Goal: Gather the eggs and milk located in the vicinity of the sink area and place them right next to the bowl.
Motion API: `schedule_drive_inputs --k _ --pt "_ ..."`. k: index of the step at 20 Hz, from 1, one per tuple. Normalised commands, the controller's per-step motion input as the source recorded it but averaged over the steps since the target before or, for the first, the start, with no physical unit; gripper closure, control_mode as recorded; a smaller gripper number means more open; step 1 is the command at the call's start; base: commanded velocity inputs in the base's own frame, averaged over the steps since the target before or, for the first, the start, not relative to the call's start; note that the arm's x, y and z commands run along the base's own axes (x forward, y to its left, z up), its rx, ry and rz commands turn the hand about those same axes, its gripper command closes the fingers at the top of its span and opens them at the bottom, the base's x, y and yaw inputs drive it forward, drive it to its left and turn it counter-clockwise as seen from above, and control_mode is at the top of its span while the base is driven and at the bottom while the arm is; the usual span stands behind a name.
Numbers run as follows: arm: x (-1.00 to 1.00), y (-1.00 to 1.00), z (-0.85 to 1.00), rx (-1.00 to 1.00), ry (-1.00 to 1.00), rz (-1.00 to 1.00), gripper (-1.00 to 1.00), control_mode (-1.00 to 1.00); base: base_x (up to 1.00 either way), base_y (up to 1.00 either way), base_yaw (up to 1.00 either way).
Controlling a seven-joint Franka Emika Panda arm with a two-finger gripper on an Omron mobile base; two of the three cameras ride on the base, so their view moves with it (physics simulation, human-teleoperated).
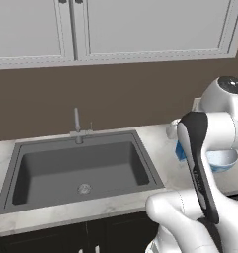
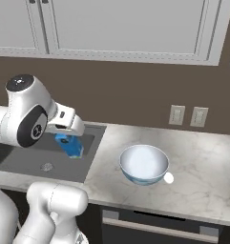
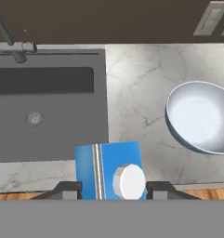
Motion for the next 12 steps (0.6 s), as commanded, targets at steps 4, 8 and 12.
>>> schedule_drive_inputs --k 4,8,12 --pt "0.22 -0.27 -0.20 0.07 0.01 -0.11 1.00 -1.00 0.00 0.00 0.00" --pt "0.23 -0.26 -0.28 0.07 0.04 -0.13 1.00 -1.00 0.00 0.00 0.00" --pt "0.29 -0.21 -0.24 0.06 0.08 -0.13 1.00 -1.00 0.00 0.00 0.00"
